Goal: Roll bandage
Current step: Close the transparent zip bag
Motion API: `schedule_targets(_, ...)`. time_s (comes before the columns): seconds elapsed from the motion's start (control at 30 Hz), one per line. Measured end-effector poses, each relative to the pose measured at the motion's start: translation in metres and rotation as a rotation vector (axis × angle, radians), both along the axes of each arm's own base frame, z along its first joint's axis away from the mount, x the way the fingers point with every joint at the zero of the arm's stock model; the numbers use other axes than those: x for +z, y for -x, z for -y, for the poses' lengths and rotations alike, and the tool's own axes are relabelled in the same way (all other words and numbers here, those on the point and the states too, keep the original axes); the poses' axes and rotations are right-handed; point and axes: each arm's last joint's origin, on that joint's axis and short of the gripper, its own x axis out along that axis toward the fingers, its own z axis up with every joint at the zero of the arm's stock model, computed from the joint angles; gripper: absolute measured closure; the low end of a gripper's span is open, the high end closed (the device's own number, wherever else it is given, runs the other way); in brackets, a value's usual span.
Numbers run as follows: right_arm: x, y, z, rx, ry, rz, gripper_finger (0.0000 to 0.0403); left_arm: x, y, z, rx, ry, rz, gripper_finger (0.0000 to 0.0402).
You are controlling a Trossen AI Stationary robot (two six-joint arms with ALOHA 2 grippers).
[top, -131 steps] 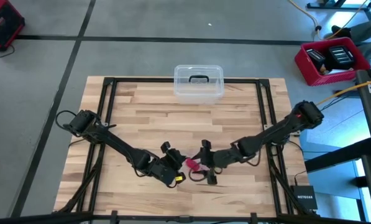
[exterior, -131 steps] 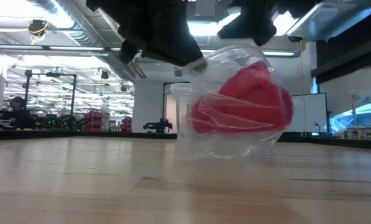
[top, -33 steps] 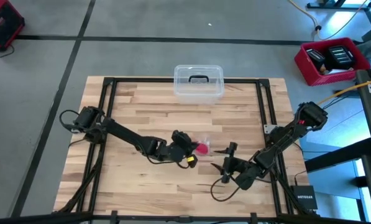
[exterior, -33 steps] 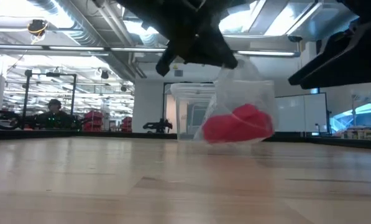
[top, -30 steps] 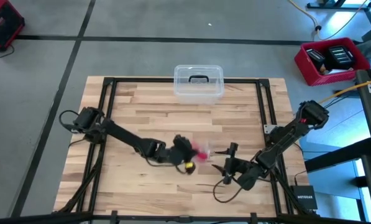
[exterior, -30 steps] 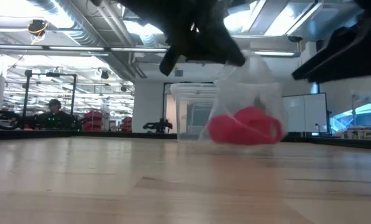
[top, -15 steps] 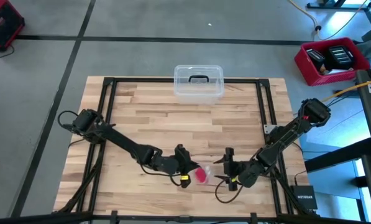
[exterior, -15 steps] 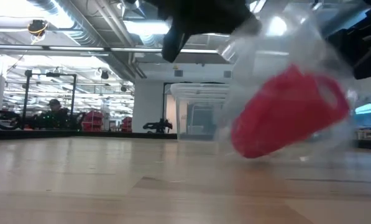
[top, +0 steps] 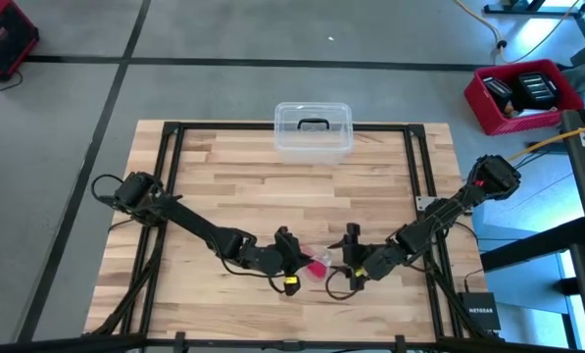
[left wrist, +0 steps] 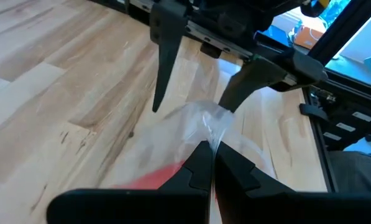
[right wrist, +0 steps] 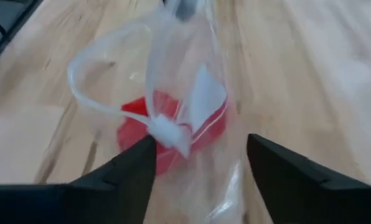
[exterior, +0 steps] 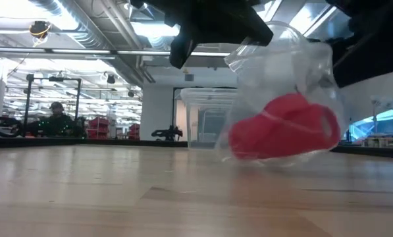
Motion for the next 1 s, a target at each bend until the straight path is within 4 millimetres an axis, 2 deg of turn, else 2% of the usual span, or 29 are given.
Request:
schedule_targets(0.13,0.002,-0.001,0.001,-0.004,0.124,0.038,0.0225,0.0,0.0,0.0,-0.009,-0.018,-0.001,0.04)
schedule_targets(0.3,0.002,-0.001,0.001,0.029,0.131,0.029,0.037,0.0,0.001,0.001,-0.027,-0.053,-0.005,0.04)
schedule_targets(0.33,0.001,-0.001,0.0,0.039,0.124,0.026,0.0385,0.0,0.001,0.001,-0.025,-0.047,-0.005,0.04)
schedule_targets(0.53,0.003,-0.001,-0.002,0.037,0.055,0.039,0.0394,-0.008,0.005,-0.002,-0.002,-0.034,-0.106,0.0394)
schedule_targets(0.67,0.005,-0.003,-0.004,0.059,-0.004,0.033,0.0394,-0.005,0.018,-0.004,-0.017,-0.084,-0.206,0.0355)
schedule_targets(0.73,0.011,-0.006,-0.008,0.095,-0.047,0.033,0.0397,0.007,0.028,-0.004,-0.044,-0.091,-0.234,0.0329)
schedule_targets(0.87,0.025,-0.012,-0.016,0.24,-0.161,0.066,0.0397,0.049,0.054,-0.004,-0.076,-0.078,-0.228,0.0291)
schedule_targets(1.0,0.027,-0.024,0.001,0.151,-0.249,0.103,0.04,0.084,0.079,0.001,-0.067,-0.089,-0.134,0.0279)
